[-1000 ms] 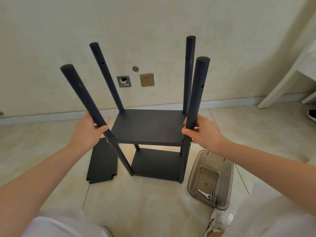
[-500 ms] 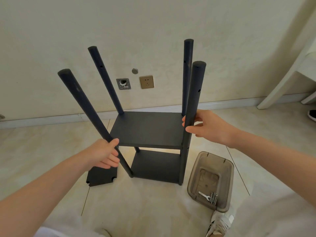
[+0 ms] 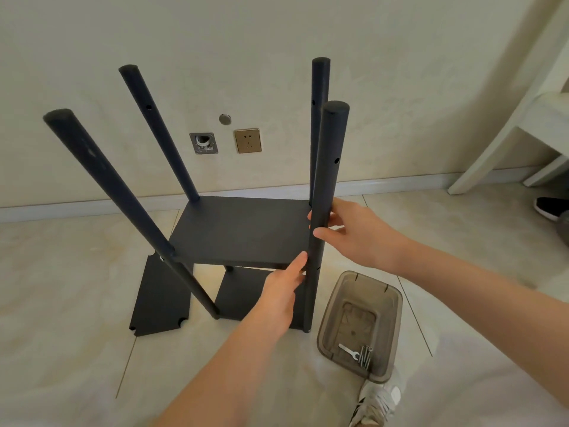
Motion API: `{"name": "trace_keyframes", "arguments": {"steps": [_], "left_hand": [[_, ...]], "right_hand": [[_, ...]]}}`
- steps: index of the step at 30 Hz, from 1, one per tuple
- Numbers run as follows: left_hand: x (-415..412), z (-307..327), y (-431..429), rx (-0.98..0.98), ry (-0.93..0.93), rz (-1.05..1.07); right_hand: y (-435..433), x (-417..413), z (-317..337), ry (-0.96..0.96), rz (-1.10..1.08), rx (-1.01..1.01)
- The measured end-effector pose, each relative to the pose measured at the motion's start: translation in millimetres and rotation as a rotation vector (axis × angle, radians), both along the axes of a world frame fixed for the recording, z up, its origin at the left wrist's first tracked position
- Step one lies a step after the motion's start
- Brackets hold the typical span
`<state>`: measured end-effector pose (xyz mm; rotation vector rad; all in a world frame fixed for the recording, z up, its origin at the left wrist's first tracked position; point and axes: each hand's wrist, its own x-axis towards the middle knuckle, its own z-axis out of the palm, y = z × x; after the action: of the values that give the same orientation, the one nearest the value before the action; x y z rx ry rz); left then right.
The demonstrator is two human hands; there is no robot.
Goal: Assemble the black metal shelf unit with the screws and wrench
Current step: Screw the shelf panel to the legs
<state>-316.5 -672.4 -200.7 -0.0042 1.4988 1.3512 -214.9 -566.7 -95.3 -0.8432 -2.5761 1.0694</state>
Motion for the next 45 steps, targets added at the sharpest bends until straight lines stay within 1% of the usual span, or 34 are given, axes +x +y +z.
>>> {"name": "trace_keyframes", "arguments": {"steps": [2, 4, 6, 8, 11, 16, 18, 20, 23, 25, 29, 31, 35, 37, 39, 42, 43, 45], "left_hand": [[1, -6, 3, 0.045, 0.012, 0.045], [1, -15, 3, 0.079, 0.066, 0.033], [-2, -24, 2, 0.036, 0.167, 0.018], [-2, -29, 4, 0.009, 0.215, 0.045], [-1, -33, 4, 0.018, 0.226, 0.074], [-1, -36, 0, 0.054, 0.241, 0.092], [1, -37, -2, 0.072, 0.254, 0.096], [2, -35, -5, 0.096, 0.267, 0.080], [2, -34, -7, 0.145, 0.261, 0.053], [2, -36, -7, 0.144, 0.261, 0.058], [2, -41, -3, 0.132, 0.242, 0.107], [3, -40, -3, 0.126, 0.259, 0.117], [7, -34, -5, 0.156, 0.257, 0.101], [8, -30, -6, 0.152, 0.254, 0.097], [9, -27, -7, 0.157, 0.259, 0.086], [10, -26, -5, 0.156, 0.250, 0.085], [10, -27, -5, 0.154, 0.245, 0.095], [9, -29, -4, 0.154, 0.234, 0.117]], "right_hand": [[1, 1, -1, -0.026, 0.000, 0.007], [2, 0, -1, -0.032, 0.011, 0.021], [2, 1, -1, -0.033, 0.031, 0.039], [2, 1, 0, -0.028, 0.044, 0.040], [1, 3, 2, -0.005, 0.046, -0.005], [5, 18, -5, 0.040, 0.013, -0.138], [11, 30, -17, -0.003, -0.019, -0.145], [20, 42, -37, -0.119, -0.030, -0.145], [35, 58, -82, -0.396, -0.018, -0.124], [39, 63, -117, -0.539, -0.044, -0.154], [28, 62, -191, -0.678, -0.100, -0.241], [14, 59, -227, -0.742, -0.091, -0.280], [-3, 53, -282, -0.938, -0.063, -0.327], [-3, 52, -301, -0.985, -0.087, -0.347], [0, 52, -317, -0.979, -0.189, -0.342], [4, 54, -332, -0.882, -0.339, -0.368], [5, 56, -341, -0.846, -0.358, -0.368], [6, 60, -352, -0.871, -0.314, -0.234]]}}
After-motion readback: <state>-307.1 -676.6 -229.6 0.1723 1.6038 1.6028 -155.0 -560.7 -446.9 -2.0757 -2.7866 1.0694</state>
